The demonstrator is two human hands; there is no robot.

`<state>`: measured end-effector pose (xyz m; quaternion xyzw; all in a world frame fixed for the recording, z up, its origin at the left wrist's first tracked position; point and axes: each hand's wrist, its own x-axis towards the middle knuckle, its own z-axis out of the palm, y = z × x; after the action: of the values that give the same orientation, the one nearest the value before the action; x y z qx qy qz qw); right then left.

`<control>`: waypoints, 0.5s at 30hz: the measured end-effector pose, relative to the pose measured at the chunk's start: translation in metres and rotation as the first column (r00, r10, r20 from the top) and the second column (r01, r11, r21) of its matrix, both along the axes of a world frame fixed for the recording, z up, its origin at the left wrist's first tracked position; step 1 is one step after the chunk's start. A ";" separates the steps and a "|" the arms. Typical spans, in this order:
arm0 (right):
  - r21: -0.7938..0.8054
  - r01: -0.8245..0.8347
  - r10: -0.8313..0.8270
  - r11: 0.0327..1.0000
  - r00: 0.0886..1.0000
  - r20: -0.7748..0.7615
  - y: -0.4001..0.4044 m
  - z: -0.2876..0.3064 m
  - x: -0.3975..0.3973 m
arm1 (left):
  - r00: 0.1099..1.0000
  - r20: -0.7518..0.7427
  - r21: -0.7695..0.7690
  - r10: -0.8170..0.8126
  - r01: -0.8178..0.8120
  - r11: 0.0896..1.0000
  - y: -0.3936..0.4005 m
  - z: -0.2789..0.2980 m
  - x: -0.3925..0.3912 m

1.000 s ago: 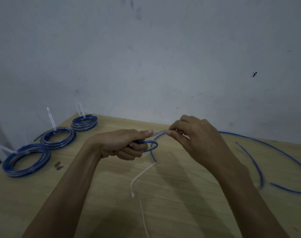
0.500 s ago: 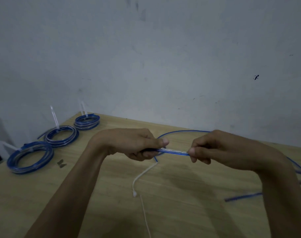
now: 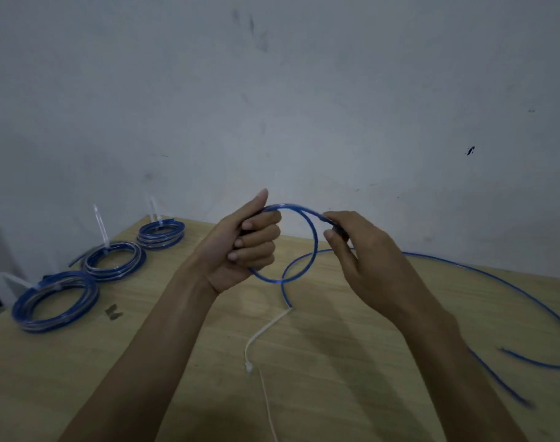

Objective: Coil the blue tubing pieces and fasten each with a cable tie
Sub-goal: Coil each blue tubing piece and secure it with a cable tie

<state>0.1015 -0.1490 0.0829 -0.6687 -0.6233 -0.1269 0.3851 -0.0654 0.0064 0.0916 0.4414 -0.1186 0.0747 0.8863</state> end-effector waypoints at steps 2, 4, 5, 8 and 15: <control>-0.052 0.011 -0.014 0.999 0.998 -0.064 0.005 -0.013 0.003 | 0.994 0.107 -0.109 -0.021 0.033 0.993 0.000 0.001 0.004; -0.121 0.011 -0.027 0.993 0.990 -0.137 0.009 -0.023 0.007 | 0.985 0.168 -0.171 0.042 -0.012 0.985 0.003 0.001 0.006; -0.145 0.007 -0.031 0.989 0.985 -0.167 0.010 -0.028 0.009 | 0.980 0.184 -0.196 0.082 -0.045 0.980 0.005 0.001 0.007; -0.192 0.003 -0.046 0.981 0.975 -0.217 0.015 -0.039 0.011 | 0.958 0.182 -0.256 0.221 -0.171 0.951 0.008 0.000 0.006; -0.441 -0.137 0.019 0.887 0.965 -0.261 0.020 -0.043 -0.008 | 0.854 0.077 -0.384 0.515 -0.452 0.805 0.006 0.001 0.011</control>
<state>0.0933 -0.1293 0.0399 -0.7250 -0.6087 0.1232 0.2978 -0.0544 0.0128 0.0925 0.2825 -0.0648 0.3576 0.8878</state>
